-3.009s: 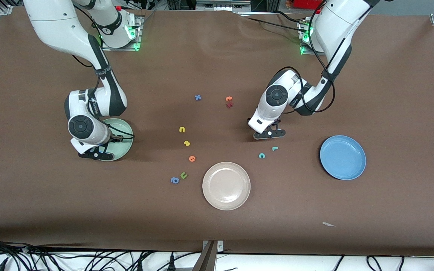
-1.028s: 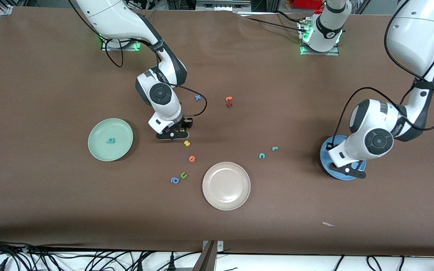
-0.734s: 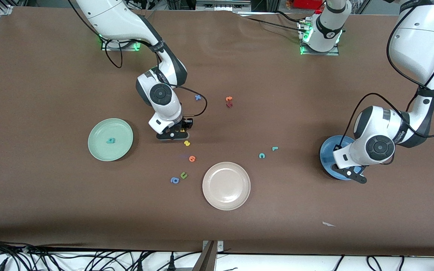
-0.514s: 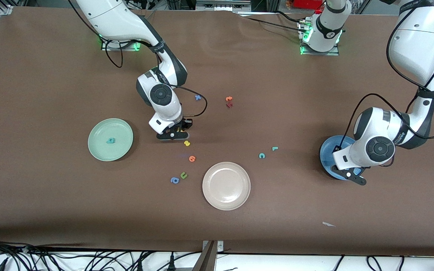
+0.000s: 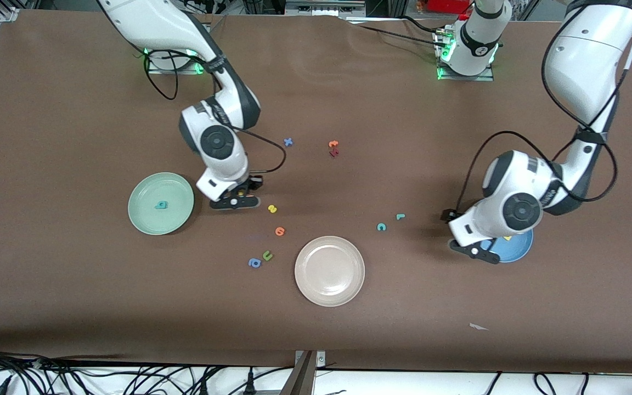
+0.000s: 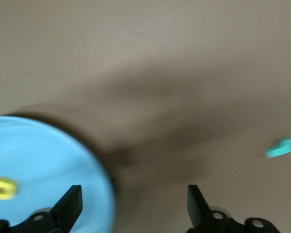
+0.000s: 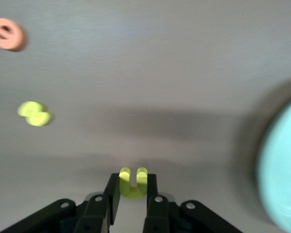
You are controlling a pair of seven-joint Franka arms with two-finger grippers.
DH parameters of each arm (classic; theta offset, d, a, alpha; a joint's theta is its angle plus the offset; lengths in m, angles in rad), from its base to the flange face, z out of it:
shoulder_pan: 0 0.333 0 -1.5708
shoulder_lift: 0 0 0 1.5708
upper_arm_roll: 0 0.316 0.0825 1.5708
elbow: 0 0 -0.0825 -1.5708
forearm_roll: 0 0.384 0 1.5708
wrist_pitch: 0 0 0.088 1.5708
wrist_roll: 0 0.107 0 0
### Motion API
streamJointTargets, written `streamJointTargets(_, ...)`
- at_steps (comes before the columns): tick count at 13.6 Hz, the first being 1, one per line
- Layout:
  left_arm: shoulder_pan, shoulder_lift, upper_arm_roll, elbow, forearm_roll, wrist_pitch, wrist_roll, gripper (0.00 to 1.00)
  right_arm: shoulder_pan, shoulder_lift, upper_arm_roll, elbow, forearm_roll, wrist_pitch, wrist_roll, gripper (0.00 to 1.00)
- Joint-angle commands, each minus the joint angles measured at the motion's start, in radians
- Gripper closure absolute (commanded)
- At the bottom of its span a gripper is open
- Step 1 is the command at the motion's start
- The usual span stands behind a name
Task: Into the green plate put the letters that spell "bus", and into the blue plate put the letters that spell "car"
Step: 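Release the yellow block over the blue plate while the right gripper drops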
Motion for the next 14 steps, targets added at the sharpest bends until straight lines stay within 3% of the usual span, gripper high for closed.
streamJointTargets(1,0.006,-0.017,-0.055,-0.077,-0.02,0.094,-0.122,0.06,-0.01,-0.059,-0.09,-0.028,-0.001,-0.085,-0.196,0.87)
streamJointTargets(5,-0.016,-0.043,-0.076,-0.207,0.006,0.278,-0.313,0.07,-0.013,-0.073,-0.216,-0.103,0.004,-0.096,-0.406,0.87)
streamJointTargets(8,-0.081,-0.031,-0.076,-0.211,0.062,0.306,-0.482,0.1,-0.017,-0.07,-0.277,-0.179,0.005,-0.031,-0.491,0.84)
streamJointTargets(9,-0.101,-0.027,-0.075,-0.208,0.073,0.306,-0.522,0.12,-0.019,-0.071,-0.28,-0.211,0.007,0.015,-0.489,0.65)
streamJointTargets(11,-0.11,-0.017,-0.073,-0.206,0.11,0.309,-0.571,0.15,-0.03,-0.07,-0.28,-0.218,0.007,0.031,-0.488,0.05)
streamJointTargets(14,-0.11,0.006,-0.069,-0.2,0.145,0.314,-0.584,0.19,-0.028,-0.097,-0.271,-0.21,0.009,0.007,-0.479,0.06)
